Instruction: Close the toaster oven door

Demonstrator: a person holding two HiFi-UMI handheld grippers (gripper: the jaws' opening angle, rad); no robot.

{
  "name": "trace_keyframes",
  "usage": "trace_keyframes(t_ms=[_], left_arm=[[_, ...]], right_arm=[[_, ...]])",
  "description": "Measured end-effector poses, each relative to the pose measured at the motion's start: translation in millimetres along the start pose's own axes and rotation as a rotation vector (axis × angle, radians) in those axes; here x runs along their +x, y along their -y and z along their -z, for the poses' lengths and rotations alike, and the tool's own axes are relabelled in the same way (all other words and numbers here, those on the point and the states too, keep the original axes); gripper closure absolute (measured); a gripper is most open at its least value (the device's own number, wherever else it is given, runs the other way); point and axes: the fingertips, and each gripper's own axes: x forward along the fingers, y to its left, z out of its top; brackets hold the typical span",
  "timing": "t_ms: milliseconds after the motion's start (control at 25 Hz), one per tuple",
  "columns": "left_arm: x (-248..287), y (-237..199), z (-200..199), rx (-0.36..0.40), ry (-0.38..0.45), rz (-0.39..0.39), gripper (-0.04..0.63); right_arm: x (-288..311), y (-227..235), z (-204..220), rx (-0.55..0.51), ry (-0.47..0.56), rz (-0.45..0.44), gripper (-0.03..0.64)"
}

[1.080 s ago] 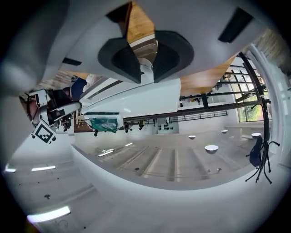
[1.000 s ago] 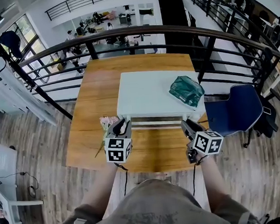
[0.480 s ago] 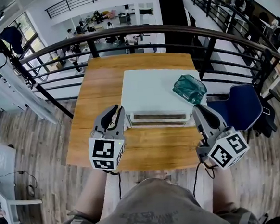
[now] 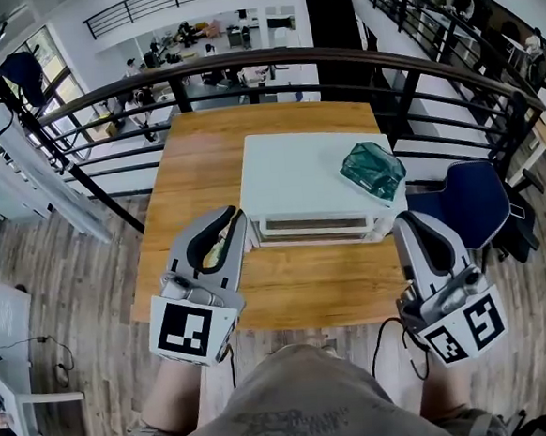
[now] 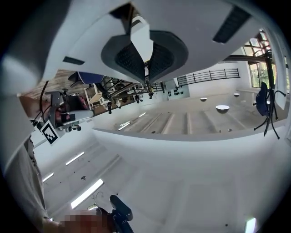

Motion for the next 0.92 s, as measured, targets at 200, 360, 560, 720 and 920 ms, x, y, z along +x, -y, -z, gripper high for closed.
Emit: trace_keyframes(t_ms=[200, 360, 560, 720, 920], left_arm=[[-14, 9, 13, -0.002, -0.035, 0.022, 0.557], [-21, 16, 28, 0.000, -0.074, 0.036, 0.557], [-30, 28, 54, -0.015, -0.132, 0.055, 0.557], [-35, 34, 70, -0.006, -0.173, 0.067, 0.557], [-37, 41, 71, -0.045, -0.178, 0.087, 0.557]], right_arm=[[-11, -16, 22, 0.011, -0.079, -0.016, 0.580], [-16, -31, 47, 0.041, -0.151, -0.040, 0.580], [-24, -46, 69, 0.042, -0.208, -0.058, 0.580], [-29, -52, 84, 0.063, -0.245, -0.061, 0.580], [-38, -44, 89, 0.086, -0.269, -0.034, 0.580]])
